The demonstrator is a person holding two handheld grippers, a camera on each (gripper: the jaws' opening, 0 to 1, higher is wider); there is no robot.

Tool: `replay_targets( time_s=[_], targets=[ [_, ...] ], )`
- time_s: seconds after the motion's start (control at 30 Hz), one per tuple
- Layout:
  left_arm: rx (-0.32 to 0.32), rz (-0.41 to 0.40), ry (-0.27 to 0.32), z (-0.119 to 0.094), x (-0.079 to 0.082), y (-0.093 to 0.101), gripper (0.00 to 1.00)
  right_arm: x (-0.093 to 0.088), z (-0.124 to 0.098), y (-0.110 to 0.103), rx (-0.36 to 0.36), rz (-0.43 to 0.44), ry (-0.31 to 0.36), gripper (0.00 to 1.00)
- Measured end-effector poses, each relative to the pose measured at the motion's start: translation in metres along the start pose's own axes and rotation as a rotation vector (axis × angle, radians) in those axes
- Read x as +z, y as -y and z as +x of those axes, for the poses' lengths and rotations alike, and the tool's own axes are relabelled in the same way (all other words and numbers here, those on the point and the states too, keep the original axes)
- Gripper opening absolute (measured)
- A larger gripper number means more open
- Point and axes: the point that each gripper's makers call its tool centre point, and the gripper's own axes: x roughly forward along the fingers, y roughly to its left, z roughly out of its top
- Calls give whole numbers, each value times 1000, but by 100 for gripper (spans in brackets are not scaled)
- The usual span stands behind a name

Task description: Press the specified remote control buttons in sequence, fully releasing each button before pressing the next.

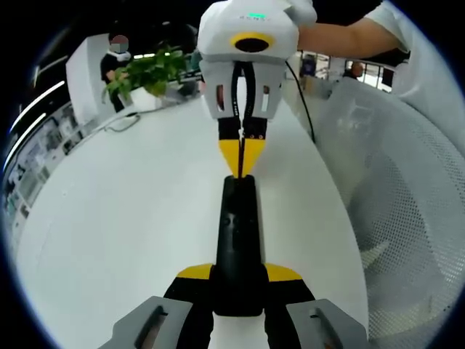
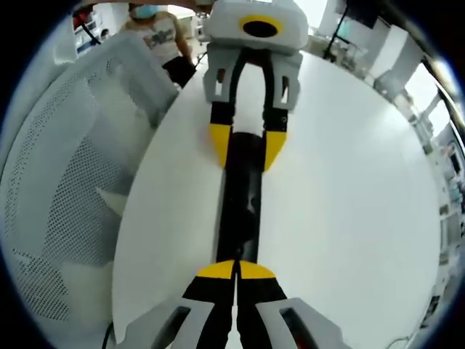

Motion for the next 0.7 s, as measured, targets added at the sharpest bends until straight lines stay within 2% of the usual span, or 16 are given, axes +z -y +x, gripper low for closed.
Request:
replay_targets(
  time_s=[0.3,0.7],
  targets=[
    [2,0,-5,0,0,0,24,6,-5,-2,-5,3,26,0],
    [8,-4,0,0,0,0,24,10,-14,9,-38,13,49,0]
  ],
)
